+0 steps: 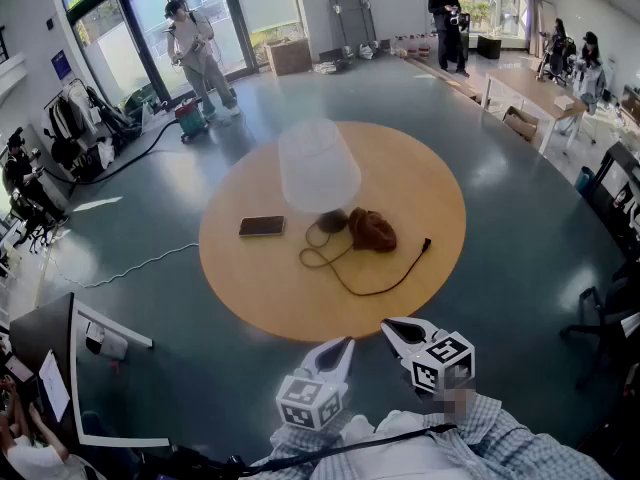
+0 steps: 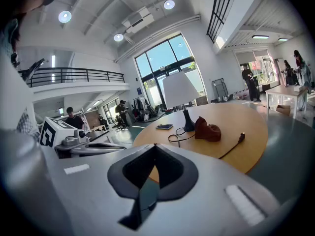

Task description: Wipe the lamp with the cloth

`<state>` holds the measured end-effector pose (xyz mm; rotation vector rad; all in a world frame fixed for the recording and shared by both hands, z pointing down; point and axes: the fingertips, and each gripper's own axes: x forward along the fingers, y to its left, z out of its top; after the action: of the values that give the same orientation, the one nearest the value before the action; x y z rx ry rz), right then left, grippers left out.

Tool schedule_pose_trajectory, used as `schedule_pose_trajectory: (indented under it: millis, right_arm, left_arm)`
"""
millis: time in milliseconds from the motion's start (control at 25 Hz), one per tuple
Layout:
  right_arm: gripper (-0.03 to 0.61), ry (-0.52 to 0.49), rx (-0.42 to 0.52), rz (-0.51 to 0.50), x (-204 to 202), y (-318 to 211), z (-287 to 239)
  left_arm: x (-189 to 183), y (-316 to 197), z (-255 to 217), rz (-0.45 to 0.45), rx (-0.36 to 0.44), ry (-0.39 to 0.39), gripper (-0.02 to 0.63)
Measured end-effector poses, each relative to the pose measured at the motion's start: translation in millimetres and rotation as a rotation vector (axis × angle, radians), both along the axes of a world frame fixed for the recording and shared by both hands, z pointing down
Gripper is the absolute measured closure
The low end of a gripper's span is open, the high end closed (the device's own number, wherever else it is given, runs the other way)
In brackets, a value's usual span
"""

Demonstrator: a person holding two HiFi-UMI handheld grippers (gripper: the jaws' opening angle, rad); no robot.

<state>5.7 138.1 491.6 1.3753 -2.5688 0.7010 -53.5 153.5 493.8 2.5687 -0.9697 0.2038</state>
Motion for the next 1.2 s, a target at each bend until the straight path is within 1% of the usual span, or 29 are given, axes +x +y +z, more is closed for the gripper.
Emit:
schedule_pose_trajectory:
  millis: [720, 1000, 1200]
  right_arm:
    - [0.575, -0.008, -0.003, 0.008, 3, 5, 2]
    - [0.575, -0.028, 0.008, 0.024, 16, 7, -3]
    - [0.575, -0.034, 0.028, 0.018, 29, 9, -10]
  left_arm:
    - [4, 6, 2, 0.009, -0.002, -0.004, 0.616]
    - [9, 8, 0, -0.008, 0.001, -0.007, 0.616]
    - [15, 11, -7, -0.031, 0.011, -0.016, 0.615]
